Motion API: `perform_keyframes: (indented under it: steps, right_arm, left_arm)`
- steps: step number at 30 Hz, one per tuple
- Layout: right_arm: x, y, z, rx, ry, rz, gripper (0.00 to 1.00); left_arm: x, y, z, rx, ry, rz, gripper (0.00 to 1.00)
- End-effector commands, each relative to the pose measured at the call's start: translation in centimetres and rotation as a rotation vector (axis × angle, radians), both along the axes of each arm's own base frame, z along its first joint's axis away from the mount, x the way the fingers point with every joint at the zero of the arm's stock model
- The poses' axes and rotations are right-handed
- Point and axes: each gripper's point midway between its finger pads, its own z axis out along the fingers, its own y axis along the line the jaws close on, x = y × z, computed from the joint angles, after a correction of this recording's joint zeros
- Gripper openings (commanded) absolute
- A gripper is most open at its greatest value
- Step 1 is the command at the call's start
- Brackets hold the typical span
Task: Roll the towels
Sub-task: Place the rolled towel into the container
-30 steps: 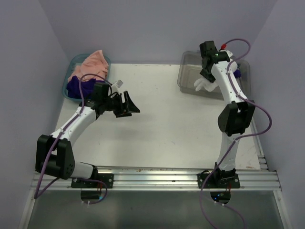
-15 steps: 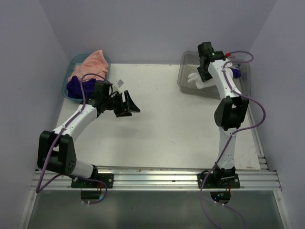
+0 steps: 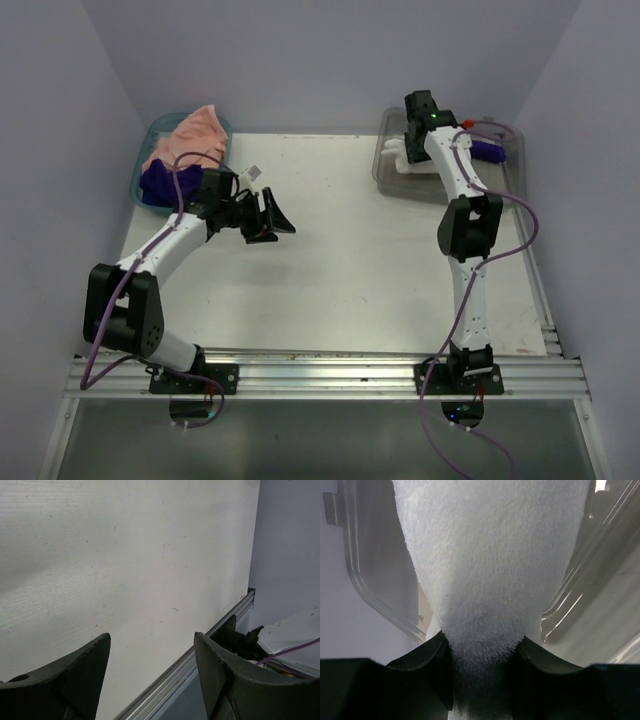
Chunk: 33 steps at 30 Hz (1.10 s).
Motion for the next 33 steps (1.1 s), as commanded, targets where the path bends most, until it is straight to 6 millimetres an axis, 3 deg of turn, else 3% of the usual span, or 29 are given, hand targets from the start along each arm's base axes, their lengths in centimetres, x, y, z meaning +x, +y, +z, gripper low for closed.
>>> perform_keyframes:
  steps: [1, 6, 9, 19, 23, 29, 33]
  right_arm:
    - [3.0, 0.3, 2.4, 0.041, -0.157, -0.057, 0.0]
    - [4.1, -0.6, 1.5, -0.011, -0.184, -0.076, 0.0]
    - [6.1, -0.6, 2.0, -0.05, -0.253, -0.033, 0.0]
    - [10.2, 0.7, -1.5, 0.019, -0.342, -0.004, 0.0]
    - [10.4, 0.4, -2.1, 0.02, -0.359, -0.026, 0.0]
    - [10.3, -0.3, -0.7, 0.034, -0.431, -0.095, 0.0]
    - [9.3, -1.3, 0.1, -0.01, -0.425, -0.144, 0.0]
  left_arm:
    - [1.2, 0.0, 1.3, -0.007, -0.021, 0.017, 0.72]
    - [1.4, 0.2, 1.2, 0.005, -0.015, 0.029, 0.72]
    - [1.2, 0.4, 1.1, 0.015, -0.012, 0.035, 0.72]
    - [0.7, 1.0, 0.8, 0.036, -0.001, 0.078, 0.72]
    - [0.4, 1.1, 0.7, 0.04, 0.007, 0.089, 0.71]
    - [0.2, 1.1, 0.8, 0.041, 0.012, 0.098, 0.72]
    - [0.1, 1.1, 0.9, 0.045, 0.01, 0.099, 0.72]
